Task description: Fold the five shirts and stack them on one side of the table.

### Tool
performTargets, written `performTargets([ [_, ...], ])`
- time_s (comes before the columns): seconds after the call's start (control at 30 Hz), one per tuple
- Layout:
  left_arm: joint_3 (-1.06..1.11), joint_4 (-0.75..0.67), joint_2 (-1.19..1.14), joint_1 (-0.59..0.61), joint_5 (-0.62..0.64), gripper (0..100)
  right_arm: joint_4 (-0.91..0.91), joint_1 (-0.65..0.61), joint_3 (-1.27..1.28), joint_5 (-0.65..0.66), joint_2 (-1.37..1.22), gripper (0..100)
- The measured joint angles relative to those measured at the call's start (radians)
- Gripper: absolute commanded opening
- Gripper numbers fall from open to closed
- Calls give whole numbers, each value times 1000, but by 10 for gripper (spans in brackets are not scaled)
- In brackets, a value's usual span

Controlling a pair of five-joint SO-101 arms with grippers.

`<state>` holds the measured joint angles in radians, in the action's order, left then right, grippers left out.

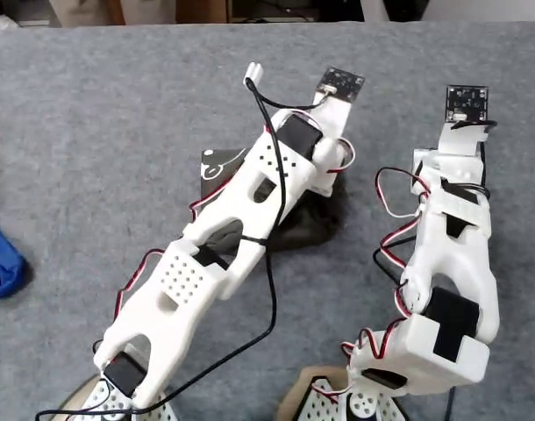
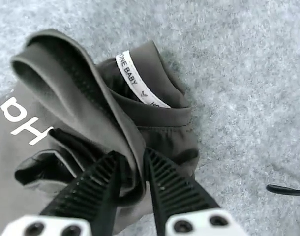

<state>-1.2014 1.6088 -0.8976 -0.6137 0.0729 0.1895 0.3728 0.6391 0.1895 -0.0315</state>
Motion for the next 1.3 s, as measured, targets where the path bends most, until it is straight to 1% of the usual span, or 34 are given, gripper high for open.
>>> performTargets([
  [0.13, 0, 0, 0, 0, 5, 36, 0, 0, 0, 0, 0, 6],
  [0.2, -2, 0, 0, 0, 5, 99, 0, 0, 0, 0, 0, 6],
  [0.3, -2, 29, 0, 0, 5, 234, 0, 0, 0, 0, 0, 7],
  [0.33, -2, 46, 0, 0, 5, 264, 0, 0, 0, 0, 0, 8],
  [0.37, -2, 63, 0, 0, 5, 273, 0, 0, 0, 0, 0, 8],
  [0.43, -20, 104, 0, 11, 5, 264, 0, 0, 0, 0, 0, 8],
  [0.5, -61, 130, 0, 49, 5, 233, 0, 0, 0, 0, 0, 8],
  [0.6, -121, 138, 6, 141, 5, 133, 48, 0, -29, 0, 0, 8],
  [0.67, -143, 140, 32, 212, 5, 29, 130, 0, -84, 0, 0, 5],
  [0.7, -149, 140, 48, 249, 5, 10, 183, -5, -120, 0, 0, 5],
  [0.73, -153, 140, 60, 285, 5, 33, 239, -14, -157, 2, 0, 5],
  [0.8, -155, 140, 66, 362, 5, 14, 358, -51, -249, 46, -3, 5],
  [0.83, -144, 140, 66, 402, 5, 20, 423, -78, -298, 83, -5, 5],
  [0.93, -78, 140, 66, 508, 8, 18, 631, -199, -448, 196, -8, 5],
  [1.0, -18, 140, 66, 551, 8, 18, 747, -292, -529, 249, -9, 5],
  [1.1, 58, 140, 66, 591, -2, 18, 845, -419, -621, 295, -51, 5],
  [1.17, 94, 140, 66, 617, -38, 18, 888, -477, -680, 315, -104, 5],
  [1.3, 129, 140, 66, 681, -92, 18, 974, -520, -850, 319, -259, 5],
])
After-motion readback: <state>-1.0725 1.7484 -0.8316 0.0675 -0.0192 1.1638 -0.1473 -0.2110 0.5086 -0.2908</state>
